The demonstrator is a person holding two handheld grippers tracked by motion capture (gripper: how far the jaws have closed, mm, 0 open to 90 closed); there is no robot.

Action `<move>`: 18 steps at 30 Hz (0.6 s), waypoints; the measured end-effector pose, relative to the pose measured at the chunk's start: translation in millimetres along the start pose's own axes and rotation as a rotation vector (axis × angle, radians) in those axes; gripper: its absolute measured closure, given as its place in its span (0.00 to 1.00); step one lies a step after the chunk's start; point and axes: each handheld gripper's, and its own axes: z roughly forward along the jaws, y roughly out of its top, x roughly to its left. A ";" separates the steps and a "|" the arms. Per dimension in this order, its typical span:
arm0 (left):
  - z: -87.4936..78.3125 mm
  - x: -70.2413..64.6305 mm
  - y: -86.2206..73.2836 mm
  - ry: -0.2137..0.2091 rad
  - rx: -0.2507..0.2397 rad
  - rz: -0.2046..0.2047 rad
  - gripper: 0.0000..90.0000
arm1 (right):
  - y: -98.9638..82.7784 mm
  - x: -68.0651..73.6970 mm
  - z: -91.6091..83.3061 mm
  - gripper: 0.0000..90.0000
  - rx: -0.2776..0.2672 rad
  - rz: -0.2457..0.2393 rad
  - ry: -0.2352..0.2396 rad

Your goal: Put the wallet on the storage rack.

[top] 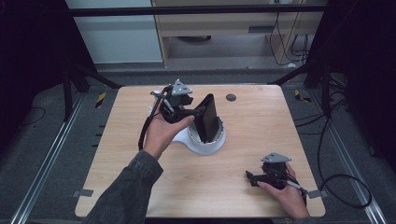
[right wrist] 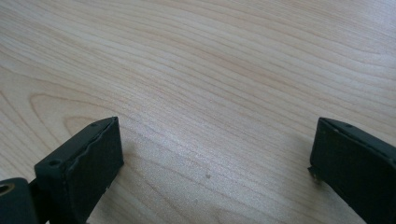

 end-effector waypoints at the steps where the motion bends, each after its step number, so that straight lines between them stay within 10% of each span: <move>1: -1.9 -1.2 -0.9 -0.004 -0.008 0.003 0.42 | 0.0 0.1 0.0 0.03 0.001 0.000 -0.001; 18: -21.1 -23.7 -37.8 -0.070 -0.020 0.023 0.11 | 0.3 0.8 -0.2 0.03 0.003 0.007 0.001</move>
